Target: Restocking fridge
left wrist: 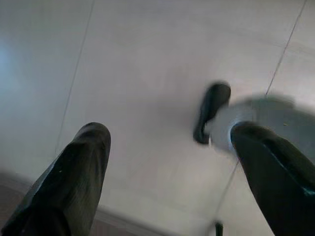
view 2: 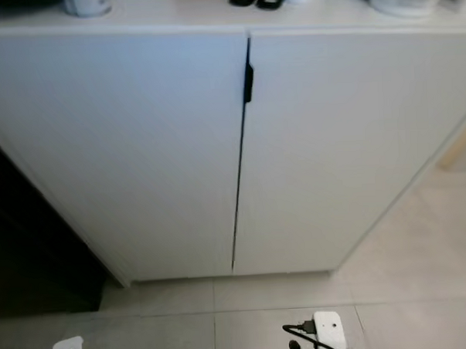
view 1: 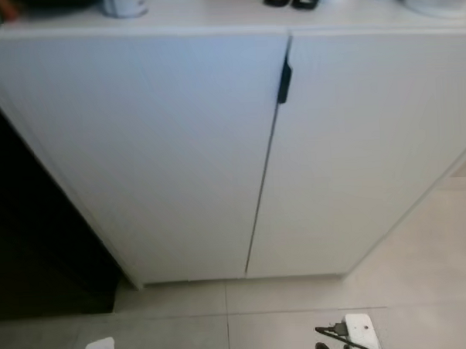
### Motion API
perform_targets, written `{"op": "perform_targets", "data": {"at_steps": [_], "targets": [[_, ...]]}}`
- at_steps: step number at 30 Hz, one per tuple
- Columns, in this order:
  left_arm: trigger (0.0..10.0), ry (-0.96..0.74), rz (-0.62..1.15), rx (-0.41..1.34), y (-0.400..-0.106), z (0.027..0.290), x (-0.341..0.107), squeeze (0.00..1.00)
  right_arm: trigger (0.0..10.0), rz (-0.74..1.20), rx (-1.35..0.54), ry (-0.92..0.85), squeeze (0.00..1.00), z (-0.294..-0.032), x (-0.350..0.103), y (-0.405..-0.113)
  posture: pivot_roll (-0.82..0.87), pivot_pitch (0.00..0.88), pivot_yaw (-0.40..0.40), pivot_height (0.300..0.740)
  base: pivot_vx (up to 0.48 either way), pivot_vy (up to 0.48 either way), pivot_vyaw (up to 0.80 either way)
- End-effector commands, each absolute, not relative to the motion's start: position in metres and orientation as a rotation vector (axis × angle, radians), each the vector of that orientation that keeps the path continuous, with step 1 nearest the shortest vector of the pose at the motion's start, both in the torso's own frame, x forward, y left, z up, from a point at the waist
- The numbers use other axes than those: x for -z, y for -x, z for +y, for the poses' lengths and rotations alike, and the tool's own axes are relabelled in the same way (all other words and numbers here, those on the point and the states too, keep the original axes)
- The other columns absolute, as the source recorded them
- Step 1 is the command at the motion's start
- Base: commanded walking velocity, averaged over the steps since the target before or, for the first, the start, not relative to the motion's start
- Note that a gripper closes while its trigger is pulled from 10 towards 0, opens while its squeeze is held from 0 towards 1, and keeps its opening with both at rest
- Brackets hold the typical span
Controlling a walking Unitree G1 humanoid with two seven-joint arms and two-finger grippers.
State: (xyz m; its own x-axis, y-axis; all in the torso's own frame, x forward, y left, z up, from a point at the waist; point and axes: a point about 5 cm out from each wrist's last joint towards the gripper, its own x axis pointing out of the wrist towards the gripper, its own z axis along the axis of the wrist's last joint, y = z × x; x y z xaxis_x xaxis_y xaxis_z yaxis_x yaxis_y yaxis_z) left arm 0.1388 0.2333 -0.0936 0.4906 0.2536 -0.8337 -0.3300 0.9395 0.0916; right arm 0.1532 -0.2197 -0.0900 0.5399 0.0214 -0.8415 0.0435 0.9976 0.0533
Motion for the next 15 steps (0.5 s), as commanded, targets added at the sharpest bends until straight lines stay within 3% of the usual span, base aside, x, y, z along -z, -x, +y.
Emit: {"op": "perform_targets", "data": {"at_steps": [1, 6, 15], "targets": [[10.0, 0.068, 1.002, -0.360, -0.139, 0.238, 0.092, 0.00, 10.0, 1.005, 0.003, -0.094, 0.00, -0.211, 0.092, -0.153, 0.02, 0.154, -0.068, 0.736, 0.000, 0.000, 0.80], [10.0, 0.067, 1.006, -0.362, -0.139, 0.239, 0.093, 0.00, 10.0, 0.995, 0.021, -0.139, 0.00, -0.194, 0.094, -0.157, 0.02, 0.153, -0.065, 0.736, 0.000, 0.000, 0.16], [10.0, 0.066, 1.011, -0.356, -0.139, 0.238, 0.093, 0.00, 10.0, 0.989, 0.018, -0.149, 0.00, -0.180, 0.093, -0.165, 0.02, 0.136, -0.068, 0.736, 0.000, 0.432, 0.00]]}}
